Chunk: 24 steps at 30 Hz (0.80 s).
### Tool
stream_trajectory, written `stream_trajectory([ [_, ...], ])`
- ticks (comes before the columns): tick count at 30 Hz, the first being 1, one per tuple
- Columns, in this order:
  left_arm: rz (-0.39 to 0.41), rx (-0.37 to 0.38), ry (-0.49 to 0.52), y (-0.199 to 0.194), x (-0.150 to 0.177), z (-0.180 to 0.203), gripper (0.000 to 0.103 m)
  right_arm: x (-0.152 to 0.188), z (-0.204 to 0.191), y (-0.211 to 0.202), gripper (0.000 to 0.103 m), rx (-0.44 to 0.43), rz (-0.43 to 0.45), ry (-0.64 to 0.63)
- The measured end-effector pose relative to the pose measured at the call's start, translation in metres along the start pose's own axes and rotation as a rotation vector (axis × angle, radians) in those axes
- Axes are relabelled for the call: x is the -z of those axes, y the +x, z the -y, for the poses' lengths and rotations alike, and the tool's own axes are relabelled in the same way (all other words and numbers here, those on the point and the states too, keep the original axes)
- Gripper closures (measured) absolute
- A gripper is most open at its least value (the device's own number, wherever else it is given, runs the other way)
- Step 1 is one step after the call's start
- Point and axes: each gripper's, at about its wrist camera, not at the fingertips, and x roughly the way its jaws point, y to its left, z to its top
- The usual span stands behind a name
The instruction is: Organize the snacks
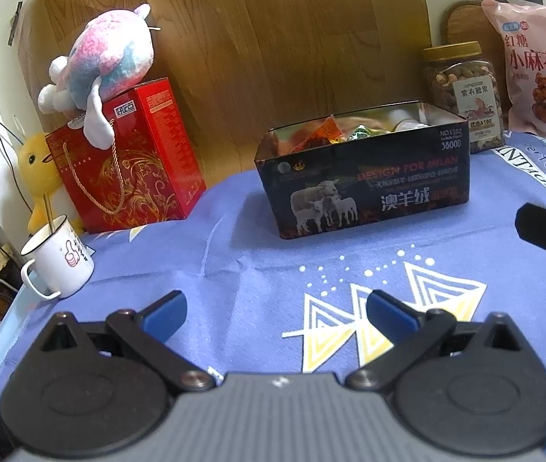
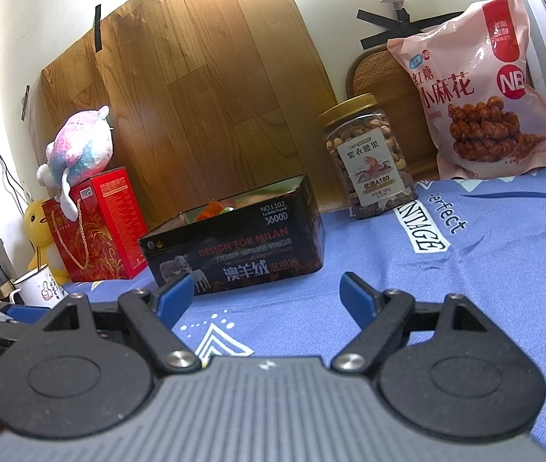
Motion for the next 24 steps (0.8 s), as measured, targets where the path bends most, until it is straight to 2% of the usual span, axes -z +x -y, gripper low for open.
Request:
stream_trajectory([
  [8, 0.01, -0.012, 0.014, 0.0, -0.001, -0.001, 0.0, 0.0, 0.0, 0.0, 0.018, -0.009, 0.0, -0.001],
  [16, 0.049, -0.003, -0.026, 0.006, 0.001, 0.003, 0.0, 0.0, -0.001, 0.005, 0.018, 0.006, -0.028, -0.019],
  [24, 0.093, -0.015, -0.024, -0.008, -0.001, 0.001, 0.0, 0.0, -0.005, 0.005, 0.018, 0.065, -0.037, -0.05],
])
